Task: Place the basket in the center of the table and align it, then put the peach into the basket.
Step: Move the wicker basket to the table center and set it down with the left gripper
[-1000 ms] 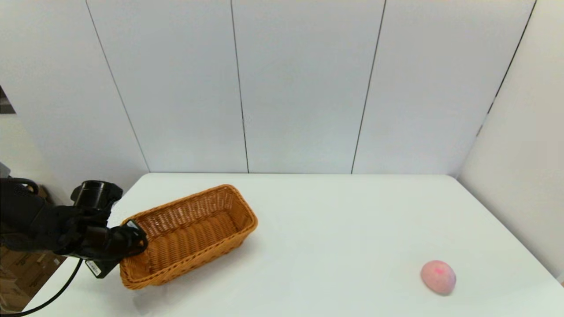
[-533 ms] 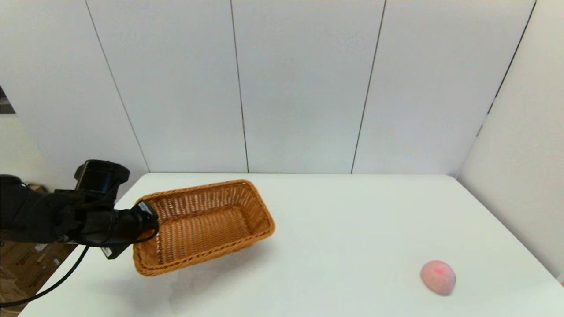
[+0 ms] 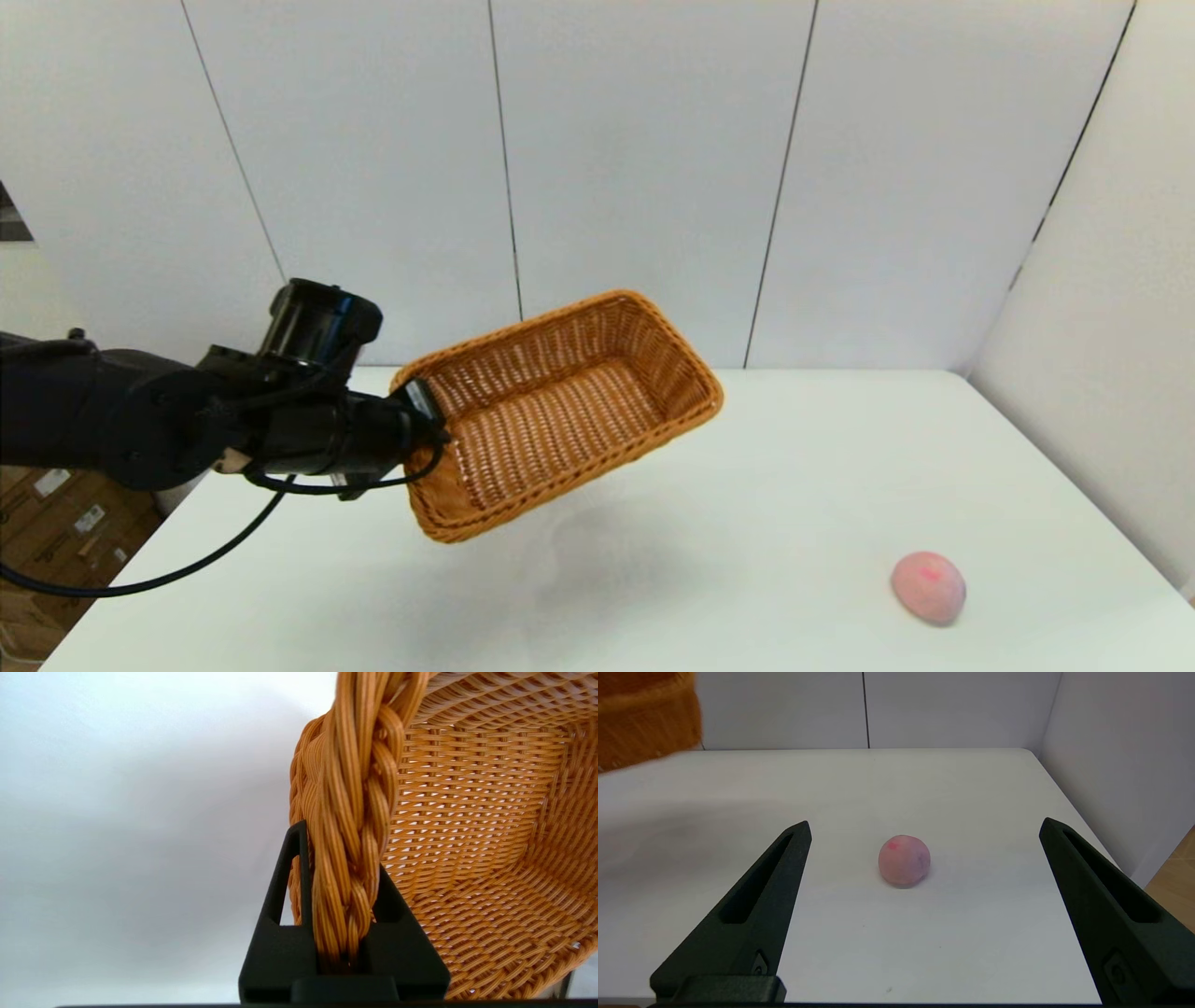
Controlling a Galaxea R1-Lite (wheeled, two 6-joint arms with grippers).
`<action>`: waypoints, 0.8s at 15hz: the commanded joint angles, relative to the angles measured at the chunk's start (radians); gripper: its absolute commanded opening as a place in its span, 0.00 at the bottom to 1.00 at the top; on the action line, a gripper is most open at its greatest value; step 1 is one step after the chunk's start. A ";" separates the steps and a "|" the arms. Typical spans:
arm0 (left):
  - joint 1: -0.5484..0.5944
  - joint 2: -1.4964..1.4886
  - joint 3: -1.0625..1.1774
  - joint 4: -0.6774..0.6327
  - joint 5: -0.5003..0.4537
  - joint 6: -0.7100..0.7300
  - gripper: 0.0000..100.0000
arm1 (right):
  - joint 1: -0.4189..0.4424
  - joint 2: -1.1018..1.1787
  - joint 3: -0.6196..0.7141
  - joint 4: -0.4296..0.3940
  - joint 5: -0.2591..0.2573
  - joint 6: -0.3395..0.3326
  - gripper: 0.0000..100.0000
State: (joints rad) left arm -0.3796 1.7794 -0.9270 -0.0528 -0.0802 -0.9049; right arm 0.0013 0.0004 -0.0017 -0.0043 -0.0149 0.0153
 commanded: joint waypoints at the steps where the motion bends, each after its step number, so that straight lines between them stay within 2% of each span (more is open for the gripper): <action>1: -0.101 0.155 -0.046 -0.006 -0.001 -0.011 0.00 | 0.000 -0.002 0.000 0.000 0.001 0.000 1.00; 10: -0.127 0.255 -0.049 -0.007 -0.012 0.118 0.00 | -0.001 -0.002 0.000 0.000 0.000 0.003 1.00; 12: -0.125 0.265 -0.049 -0.009 -0.058 0.132 0.00 | 0.000 -0.002 0.000 0.000 0.000 0.003 1.00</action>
State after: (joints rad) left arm -0.5064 2.0311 -0.9747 -0.0589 -0.1134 -0.7749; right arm 0.0013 0.0004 -0.0017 -0.0043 -0.0149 0.0181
